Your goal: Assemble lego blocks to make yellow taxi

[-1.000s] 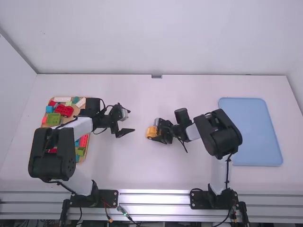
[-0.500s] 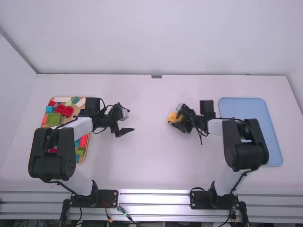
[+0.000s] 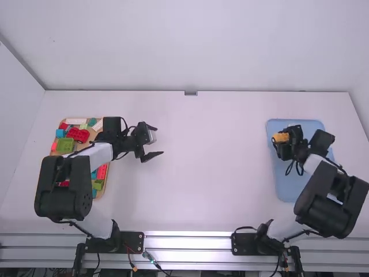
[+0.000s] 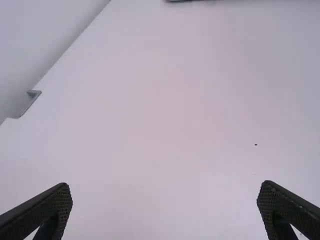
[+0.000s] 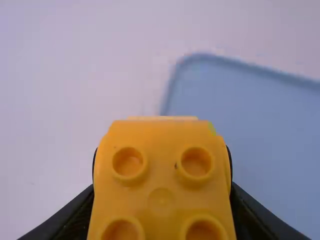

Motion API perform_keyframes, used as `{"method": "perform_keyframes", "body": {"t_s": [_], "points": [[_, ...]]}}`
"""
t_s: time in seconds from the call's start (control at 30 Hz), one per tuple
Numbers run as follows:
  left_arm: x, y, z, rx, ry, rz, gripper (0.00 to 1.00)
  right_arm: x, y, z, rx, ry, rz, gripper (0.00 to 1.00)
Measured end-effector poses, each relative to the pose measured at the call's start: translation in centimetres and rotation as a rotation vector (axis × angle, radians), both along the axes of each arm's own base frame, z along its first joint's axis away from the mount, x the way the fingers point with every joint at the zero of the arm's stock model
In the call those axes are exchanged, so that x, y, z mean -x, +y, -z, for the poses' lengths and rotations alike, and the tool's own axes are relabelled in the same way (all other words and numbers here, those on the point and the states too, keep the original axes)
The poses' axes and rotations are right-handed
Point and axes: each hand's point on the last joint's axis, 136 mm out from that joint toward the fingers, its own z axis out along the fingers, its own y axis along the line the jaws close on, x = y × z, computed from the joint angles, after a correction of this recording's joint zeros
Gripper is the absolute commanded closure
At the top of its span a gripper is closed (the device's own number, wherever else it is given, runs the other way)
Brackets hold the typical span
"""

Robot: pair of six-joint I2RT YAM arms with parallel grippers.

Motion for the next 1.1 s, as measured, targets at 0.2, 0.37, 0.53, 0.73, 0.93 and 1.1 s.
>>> {"method": "perform_keyframes", "body": {"t_s": [0.2, 0.37, 0.53, 0.73, 0.93, 1.1], "points": [[-0.3, 0.4, 0.4, -0.029, 0.002, -0.023, 0.01, 1.5, -3.1, 0.8, -0.006, 0.043, 0.116, 0.58], [-0.4, 0.5, 0.5, -0.038, 0.003, -0.030, 0.01, 2.0, -4.0, 3.7, -0.041, 0.099, 0.168, 0.58], [-0.4, 0.5, 0.5, -0.038, 0.003, -0.030, 0.01, 2.0, -3.8, 6.2, -0.068, 0.137, 0.176, 0.35], [-0.4, 0.5, 0.5, -0.038, 0.002, -0.030, 0.01, 1.6, -3.2, 6.2, -0.063, 0.138, 0.168, 0.01], [-0.7, 0.5, 0.3, -0.033, -0.007, -0.036, 0.01, 2.4, -2.7, 5.5, -0.056, 0.225, 0.232, 0.01], [-3.4, 1.0, -2.0, 0.041, -0.038, -0.150, 0.01, 0.6, -1.7, -0.2, 0.010, 0.196, 0.237, 0.01]]}}
